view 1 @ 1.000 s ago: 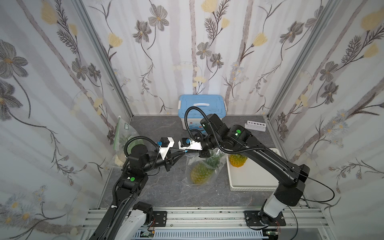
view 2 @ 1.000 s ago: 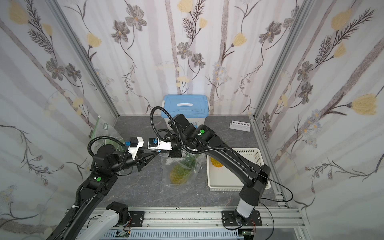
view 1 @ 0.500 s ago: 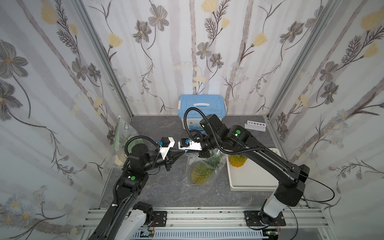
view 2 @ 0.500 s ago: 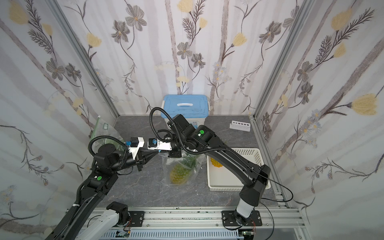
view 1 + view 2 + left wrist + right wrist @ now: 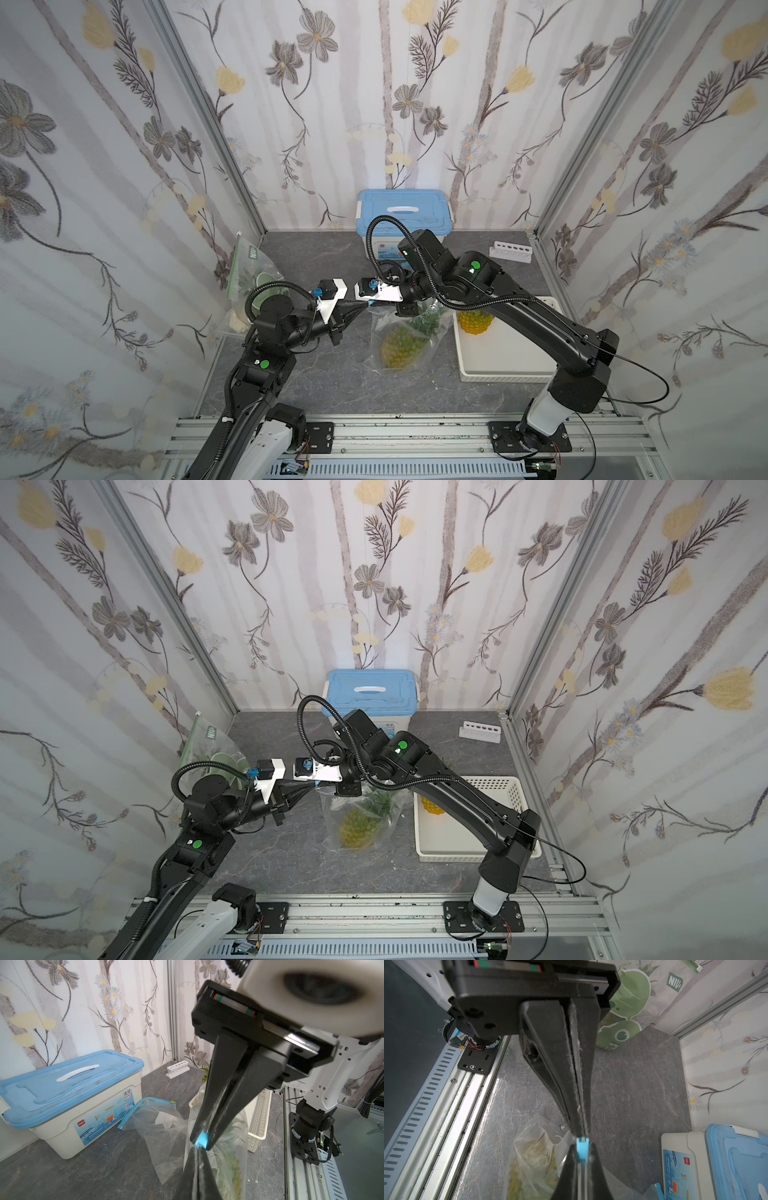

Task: Open the zip-top bag and take out the pineapple
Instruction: Unzip the zipper on the zipper food storage bag.

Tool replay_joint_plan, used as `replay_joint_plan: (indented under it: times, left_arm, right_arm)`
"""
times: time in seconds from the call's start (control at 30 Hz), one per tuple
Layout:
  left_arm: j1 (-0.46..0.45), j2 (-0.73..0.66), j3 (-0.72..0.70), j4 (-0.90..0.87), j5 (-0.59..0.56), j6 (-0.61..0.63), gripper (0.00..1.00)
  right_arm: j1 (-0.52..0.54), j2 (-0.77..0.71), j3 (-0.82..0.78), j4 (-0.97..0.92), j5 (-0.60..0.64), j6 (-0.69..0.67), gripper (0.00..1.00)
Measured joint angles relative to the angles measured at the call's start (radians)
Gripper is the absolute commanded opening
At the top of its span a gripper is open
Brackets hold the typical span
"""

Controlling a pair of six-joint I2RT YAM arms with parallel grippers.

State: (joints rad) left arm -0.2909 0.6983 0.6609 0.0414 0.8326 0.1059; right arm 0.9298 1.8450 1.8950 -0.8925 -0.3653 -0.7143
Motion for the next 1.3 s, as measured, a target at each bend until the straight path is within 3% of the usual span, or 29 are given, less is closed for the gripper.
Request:
replay_joint_plan:
  times: [0.77, 1.03, 1.3]
  left_arm:
    - [0.019, -0.005, -0.006, 0.004, -0.145, 0.002, 0.0]
    - [0.092, 0.024, 0.019, 0.008, -0.212, -0.052, 0.0]
    - [0.13, 0.137, 0.142, -0.011, -0.283, -0.084, 0.0]
  right_arm:
    - [-0.068, -0.065, -0.119, 0.089, -0.014, 0.042, 0.05]
    - [-0.097, -0.179, -0.274, 0.181, 0.066, 0.161, 0.06]
    - [-0.09, -0.326, -0.409, 0.23, 0.186, 0.354, 0.07]
